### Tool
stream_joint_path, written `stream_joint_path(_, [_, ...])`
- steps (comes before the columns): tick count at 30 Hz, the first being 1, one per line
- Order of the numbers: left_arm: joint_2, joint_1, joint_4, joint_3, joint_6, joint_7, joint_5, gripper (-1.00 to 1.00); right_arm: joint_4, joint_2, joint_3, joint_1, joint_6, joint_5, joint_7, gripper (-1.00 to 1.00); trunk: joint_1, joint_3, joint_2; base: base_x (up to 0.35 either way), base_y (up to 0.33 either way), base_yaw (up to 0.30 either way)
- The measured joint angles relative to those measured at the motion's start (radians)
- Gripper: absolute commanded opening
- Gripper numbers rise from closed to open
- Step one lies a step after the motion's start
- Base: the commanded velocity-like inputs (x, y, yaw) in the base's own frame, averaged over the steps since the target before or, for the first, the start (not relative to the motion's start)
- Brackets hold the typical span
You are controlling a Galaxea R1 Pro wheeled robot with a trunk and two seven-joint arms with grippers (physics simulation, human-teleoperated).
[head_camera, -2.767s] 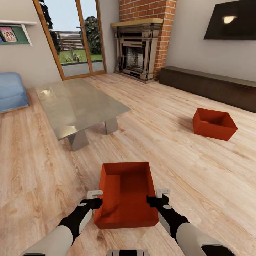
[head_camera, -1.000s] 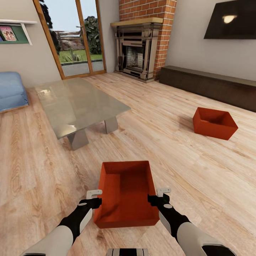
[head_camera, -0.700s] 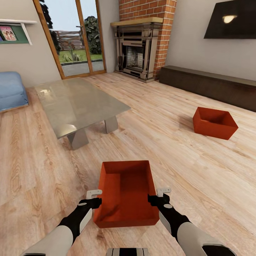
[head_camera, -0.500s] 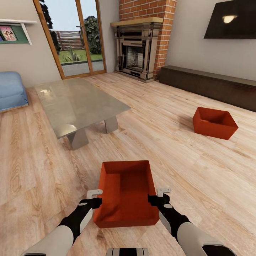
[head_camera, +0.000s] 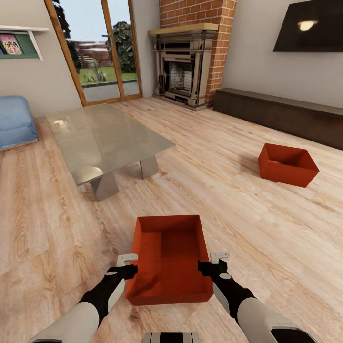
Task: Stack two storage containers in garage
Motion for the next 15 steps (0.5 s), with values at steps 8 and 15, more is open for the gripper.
stream_joint_path(8, [-0.009,0.000,0.000,0.000,0.000,0.000,-0.001,1.00,0.000,0.000,0.000,0.000,0.001,0.000,0.000,1.00,0.000,0.000,0.000,0.000,0.000,0.000])
stream_joint_path(15, [-0.012,0.000,-0.001,0.001,0.000,0.000,-0.001,1.00,0.000,0.000,0.000,0.000,0.001,0.000,0.003,1.00,0.008,-0.006,-0.014,0.000,0.000,0.000])
